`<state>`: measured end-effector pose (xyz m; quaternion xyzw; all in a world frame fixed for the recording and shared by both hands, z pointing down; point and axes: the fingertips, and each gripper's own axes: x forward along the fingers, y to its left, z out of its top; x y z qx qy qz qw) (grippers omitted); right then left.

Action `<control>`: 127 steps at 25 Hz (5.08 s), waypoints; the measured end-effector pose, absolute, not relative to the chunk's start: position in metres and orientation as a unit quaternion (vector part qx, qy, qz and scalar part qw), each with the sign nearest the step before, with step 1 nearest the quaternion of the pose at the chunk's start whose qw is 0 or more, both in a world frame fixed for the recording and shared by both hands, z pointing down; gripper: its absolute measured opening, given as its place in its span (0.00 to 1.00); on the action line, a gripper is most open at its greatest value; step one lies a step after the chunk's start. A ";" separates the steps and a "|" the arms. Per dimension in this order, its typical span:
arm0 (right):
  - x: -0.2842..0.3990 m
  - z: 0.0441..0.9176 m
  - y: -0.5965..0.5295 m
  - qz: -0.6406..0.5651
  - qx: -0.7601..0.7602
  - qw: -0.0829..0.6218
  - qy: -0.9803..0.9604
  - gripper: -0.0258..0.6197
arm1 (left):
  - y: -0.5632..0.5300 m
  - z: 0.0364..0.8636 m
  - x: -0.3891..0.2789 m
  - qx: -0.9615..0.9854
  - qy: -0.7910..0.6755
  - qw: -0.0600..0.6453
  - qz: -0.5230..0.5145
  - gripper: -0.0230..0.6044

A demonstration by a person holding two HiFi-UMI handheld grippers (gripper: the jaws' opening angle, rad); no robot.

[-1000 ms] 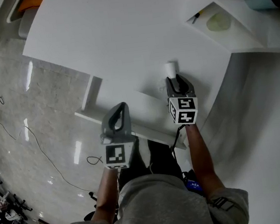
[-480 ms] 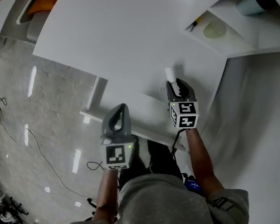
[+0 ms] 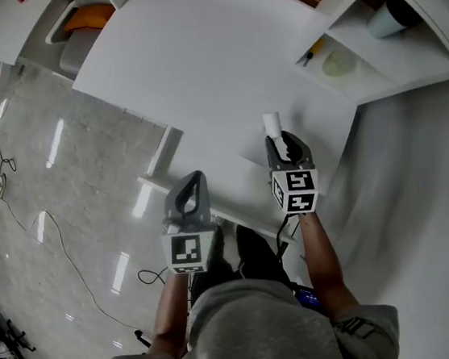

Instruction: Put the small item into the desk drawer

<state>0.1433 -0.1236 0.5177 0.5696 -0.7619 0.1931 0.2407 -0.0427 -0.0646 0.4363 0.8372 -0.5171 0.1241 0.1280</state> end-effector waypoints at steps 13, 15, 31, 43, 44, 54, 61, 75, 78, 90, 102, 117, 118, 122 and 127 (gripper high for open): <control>0.090 0.469 -0.097 0.155 0.535 0.230 -0.798 0.27 | -0.035 0.399 -0.075 0.825 -0.546 0.105 0.103 0.06; 0.079 0.465 -0.093 0.153 0.526 0.228 -0.805 0.27 | -0.033 0.395 -0.081 0.822 -0.551 0.102 0.102 0.06; 0.000 0.486 -0.077 0.157 0.441 0.240 -0.850 0.27 | -0.019 0.413 -0.126 0.785 -0.598 0.122 0.104 0.06; -0.039 0.532 -0.076 0.176 0.387 0.270 -0.864 0.27 | -0.014 0.450 -0.155 0.754 -0.628 0.155 0.111 0.06; -0.041 0.536 -0.075 0.178 0.383 0.273 -0.864 0.27 | -0.014 0.453 -0.157 0.752 -0.630 0.158 0.112 0.06; -0.056 0.581 -0.075 0.196 0.353 0.301 -0.864 0.27 | -0.017 0.490 -0.168 0.734 -0.641 0.189 0.119 0.06; -0.059 0.612 -0.077 0.209 0.337 0.322 -0.860 0.27 | -0.024 0.514 -0.173 0.725 -0.645 0.211 0.122 0.06; -0.064 0.687 -0.076 0.238 0.317 0.349 -0.849 0.27 | -0.029 0.577 -0.172 0.710 -0.644 0.251 0.135 0.06; -0.062 0.700 -0.076 0.244 0.314 0.356 -0.846 0.27 | -0.030 0.586 -0.171 0.708 -0.643 0.259 0.136 0.06; -0.062 0.740 -0.070 0.244 0.299 0.385 -0.838 0.27 | -0.033 0.619 -0.165 0.702 -0.637 0.284 0.143 0.06; -0.058 0.767 -0.061 0.258 0.303 0.389 -0.831 0.28 | -0.026 0.642 -0.159 0.703 -0.629 0.298 0.147 0.06; -0.055 0.757 -0.063 0.244 0.337 0.383 -0.825 0.30 | -0.023 0.625 -0.161 0.711 -0.630 0.280 0.140 0.06; -0.055 0.754 -0.063 0.243 0.339 0.381 -0.825 0.30 | -0.022 0.622 -0.160 0.712 -0.629 0.279 0.140 0.06; -0.054 0.738 -0.060 0.238 0.345 0.374 -0.827 0.30 | -0.018 0.608 -0.159 0.718 -0.626 0.270 0.140 0.06; -0.055 0.709 -0.068 0.223 0.362 0.354 -0.833 0.29 | -0.021 0.582 -0.161 0.728 -0.625 0.247 0.135 0.06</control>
